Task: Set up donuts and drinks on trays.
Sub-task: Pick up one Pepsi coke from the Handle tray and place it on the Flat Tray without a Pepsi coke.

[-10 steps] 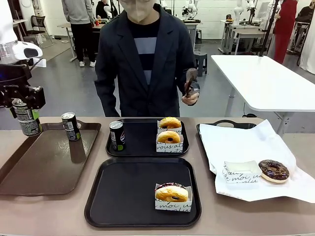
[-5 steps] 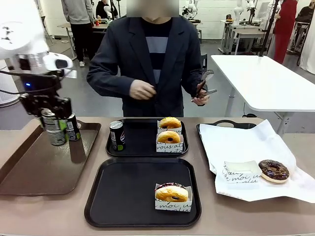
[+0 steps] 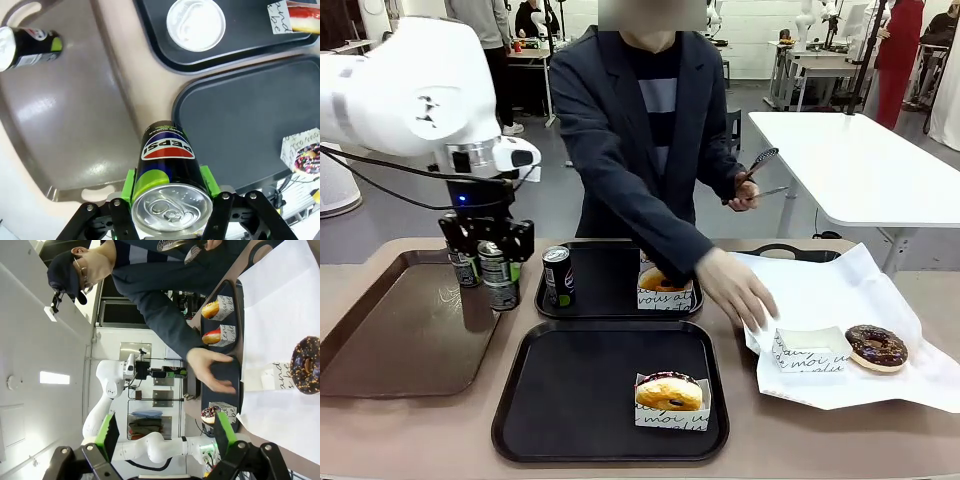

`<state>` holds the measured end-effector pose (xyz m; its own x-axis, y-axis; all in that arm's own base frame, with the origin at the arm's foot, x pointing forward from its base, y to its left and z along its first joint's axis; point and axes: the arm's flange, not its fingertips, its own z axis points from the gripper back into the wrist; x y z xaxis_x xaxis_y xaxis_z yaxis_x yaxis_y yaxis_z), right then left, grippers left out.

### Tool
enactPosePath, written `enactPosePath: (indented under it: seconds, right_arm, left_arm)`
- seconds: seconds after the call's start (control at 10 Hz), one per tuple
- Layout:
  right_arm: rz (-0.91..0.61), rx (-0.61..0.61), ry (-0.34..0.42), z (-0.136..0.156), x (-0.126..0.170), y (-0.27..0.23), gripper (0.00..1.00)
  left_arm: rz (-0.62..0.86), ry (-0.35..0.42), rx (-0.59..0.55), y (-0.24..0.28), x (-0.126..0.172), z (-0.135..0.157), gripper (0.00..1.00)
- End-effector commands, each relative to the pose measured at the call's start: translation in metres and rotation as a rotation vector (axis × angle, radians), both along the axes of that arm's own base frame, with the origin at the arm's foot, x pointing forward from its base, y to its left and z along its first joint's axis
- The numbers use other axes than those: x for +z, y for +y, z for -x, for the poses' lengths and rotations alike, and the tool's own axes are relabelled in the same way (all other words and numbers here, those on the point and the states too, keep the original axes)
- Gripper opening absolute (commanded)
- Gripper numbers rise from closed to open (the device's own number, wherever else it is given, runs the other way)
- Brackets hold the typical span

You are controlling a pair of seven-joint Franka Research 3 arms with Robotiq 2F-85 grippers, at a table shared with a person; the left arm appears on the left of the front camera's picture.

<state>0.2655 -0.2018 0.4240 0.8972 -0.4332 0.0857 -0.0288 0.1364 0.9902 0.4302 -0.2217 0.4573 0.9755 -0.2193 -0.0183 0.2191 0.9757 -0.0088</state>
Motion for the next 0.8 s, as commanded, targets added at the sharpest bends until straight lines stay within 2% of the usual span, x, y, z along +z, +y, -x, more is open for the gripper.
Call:
enactPosePath:
  seconds: [0.0, 0.1, 0.2, 0.3, 0.4, 0.6, 0.7]
  right_arm:
    - [-0.014, -0.006, -0.03, -0.002, 0.0, -0.001, 1.0]
    - [-0.014, -0.006, -0.03, -0.002, 0.0, -0.001, 1.0]
    - [-0.014, -0.006, -0.03, -0.002, 0.0, -0.001, 1.0]
    - [-0.014, -0.006, -0.03, -0.002, 0.0, -0.001, 1.0]
    - [-0.014, -0.006, -0.03, -0.002, 0.0, -0.001, 1.0]
    - [-0.014, -0.006, -0.03, -0.002, 0.0, -0.001, 1.0]
    - [-0.014, -0.006, -0.03, -0.002, 0.0, -0.001, 1.0]
  left_arm:
    - [-0.013, 0.018, 0.023, -0.025, -0.009, -0.014, 0.59]
    - [-0.017, 0.051, 0.016, -0.035, -0.018, -0.016, 0.59]
    - [-0.012, 0.051, 0.012, -0.037, -0.021, -0.016, 0.59]
    - [0.002, 0.074, -0.004, -0.03, -0.017, -0.017, 0.59]
    - [-0.001, 0.057, -0.004, -0.031, -0.03, -0.013, 0.59]
    - [-0.003, 0.068, -0.007, -0.033, -0.033, -0.014, 0.59]
    - [-0.036, 0.102, -0.086, -0.018, -0.038, -0.003, 0.59]
